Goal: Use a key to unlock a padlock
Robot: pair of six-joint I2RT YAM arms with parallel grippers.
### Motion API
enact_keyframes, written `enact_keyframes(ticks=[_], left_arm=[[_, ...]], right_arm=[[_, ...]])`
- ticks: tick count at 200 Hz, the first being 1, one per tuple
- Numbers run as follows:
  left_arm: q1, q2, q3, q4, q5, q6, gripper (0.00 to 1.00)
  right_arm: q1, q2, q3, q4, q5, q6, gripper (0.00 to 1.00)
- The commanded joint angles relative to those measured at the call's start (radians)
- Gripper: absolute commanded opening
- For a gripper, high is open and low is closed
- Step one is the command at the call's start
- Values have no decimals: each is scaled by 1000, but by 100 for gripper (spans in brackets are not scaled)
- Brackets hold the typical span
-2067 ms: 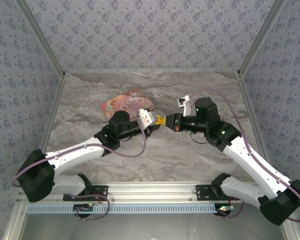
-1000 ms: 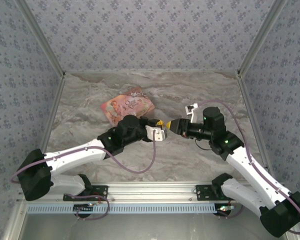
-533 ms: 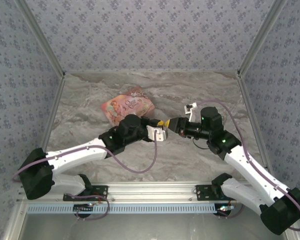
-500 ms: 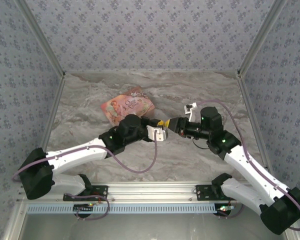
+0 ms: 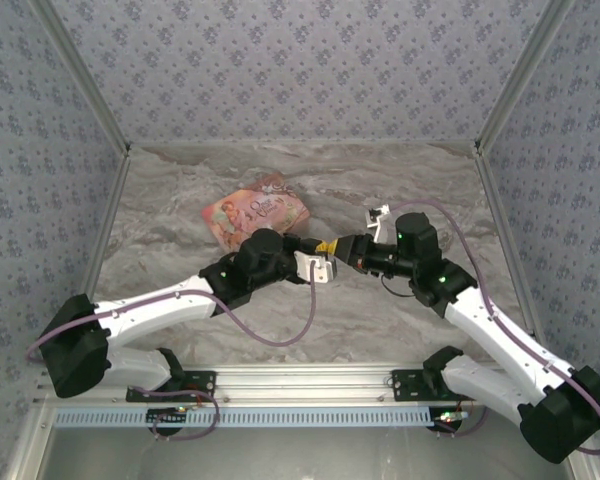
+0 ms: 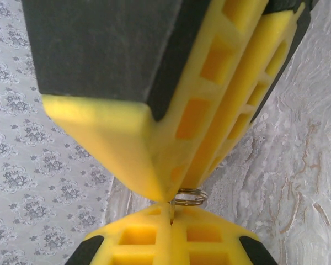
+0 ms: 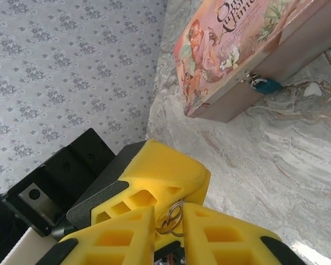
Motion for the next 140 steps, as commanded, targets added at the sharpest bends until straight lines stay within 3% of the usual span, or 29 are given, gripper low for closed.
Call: enact_keyframes(ticks=[1,38,90,140], left_arm=[[-12,2,41,7,-10,20,0],[-12,-5,41,6,-21,17,2],[-12,-51,11,10,-24,-29,30],[-6,-150,-55,-22,-28,-144,55]], right_arm=[[8,4,-8,20,10,9,18],[12,9,-10,17,7,2,5],[3,4,-18,31,22,-15,0],[-54,-39,-103,176,28,-4,0]])
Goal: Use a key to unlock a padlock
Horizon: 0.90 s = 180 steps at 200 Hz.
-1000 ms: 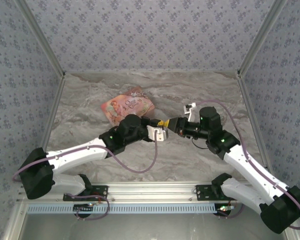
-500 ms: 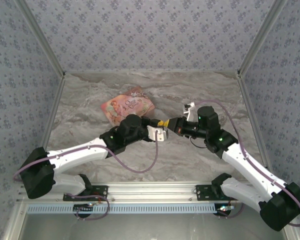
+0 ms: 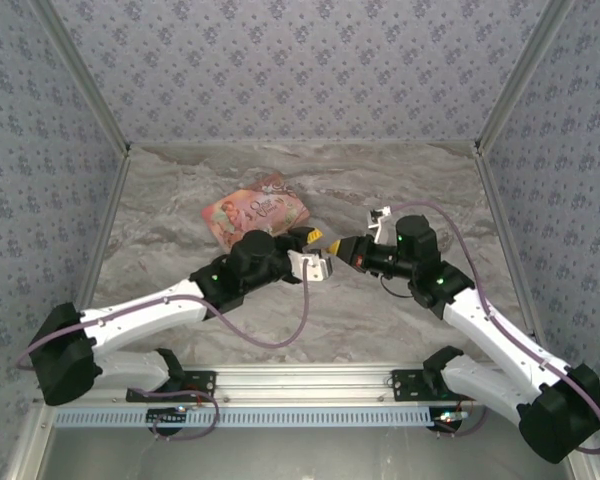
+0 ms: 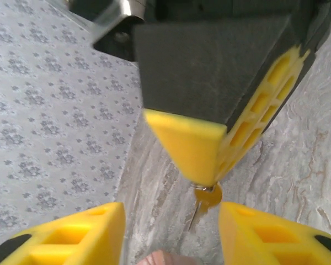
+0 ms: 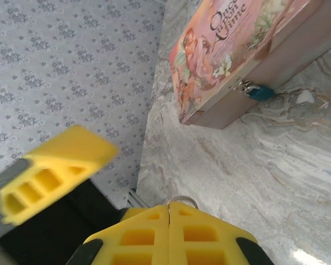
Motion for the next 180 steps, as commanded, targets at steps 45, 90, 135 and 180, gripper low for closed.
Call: enact_keyframes(ticks=[45,90,135,180], left_arm=[[79,-200,-37,-69,-6,-605,76],[209,-233,10,-47,65,-1254,81],[279,-192,38,69,223,-1671,80],[279,-128,24,250,312,-1886,72]], right_arm=[[-74,-89,-155,341,51,0,0],[-41,-90,-197,565,111,-8,0],[46,-58,-216,727,181,-25,0],[145,0,-195,830,231,-37,0]])
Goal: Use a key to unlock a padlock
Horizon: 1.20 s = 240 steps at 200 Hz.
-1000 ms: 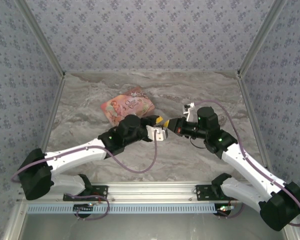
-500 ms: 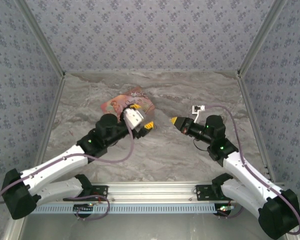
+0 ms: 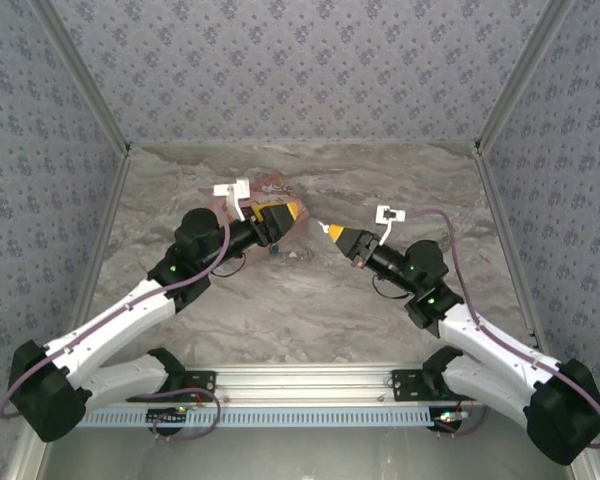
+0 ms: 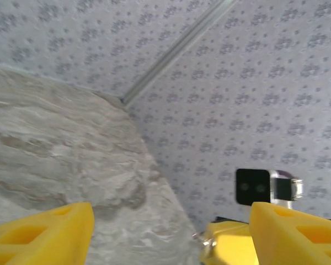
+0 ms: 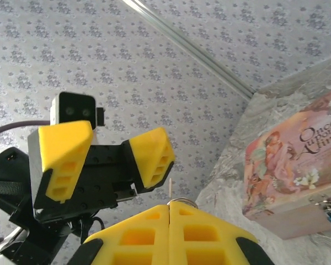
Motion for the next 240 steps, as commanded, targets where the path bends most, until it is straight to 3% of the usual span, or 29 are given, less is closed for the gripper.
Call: enact_keyframes(ticks=[1,50,109,240], left_arm=[[3,29,23,150,86,-199,72],[-2,94,8,258,131,-289,67],[-19,105,20,259,158,-278,62],[-27,109,25,251,148,-252,16]], right_arm=[[42,20,20,110,47,-32,0],[95,46,64,108,61,-58,0],[101,86,102,112,69,-59,0],[100,130,140,103,96,-43,0]])
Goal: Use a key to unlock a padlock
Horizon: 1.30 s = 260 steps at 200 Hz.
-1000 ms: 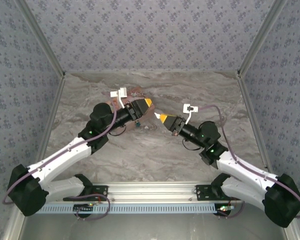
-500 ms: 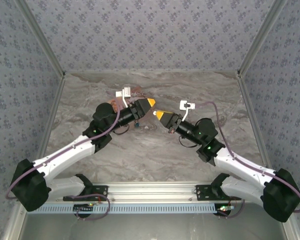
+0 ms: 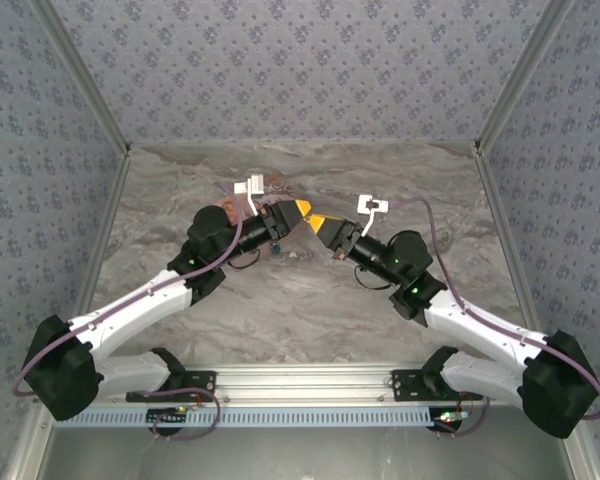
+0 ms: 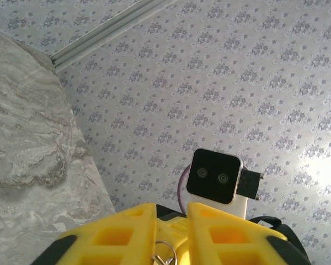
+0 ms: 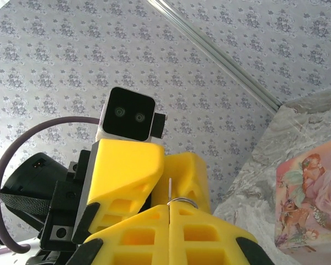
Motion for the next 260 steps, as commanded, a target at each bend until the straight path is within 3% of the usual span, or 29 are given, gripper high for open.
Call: enact_keyframes(ticks=[1,25,37,67,112,159,206,260], left_arm=[[-5,-12,25,22,0,27,16],[-5,-31,35,-28,-12,67,6],[-5,-48,44,-73,-22,106,0],[-5,-88,82,-218,-32,243,0],[-4,-87,171,-359,67,407,0],[-4,-72,199,-374,118,441,0],[-4,-69,202,-377,120,451,0],[-4,-66,202,-378,118,454,0]], right_arm=[[3,-3,22,24,25,-6,0],[-4,-16,10,0,24,-7,0],[-13,-29,1,-16,13,-10,7],[-62,-109,-44,-91,-22,-33,23],[-169,-180,-72,-130,-169,-56,39],[-141,-110,5,-86,-317,-80,55],[-88,-57,64,-98,-327,-117,56],[-63,-11,102,-106,-318,-123,49]])
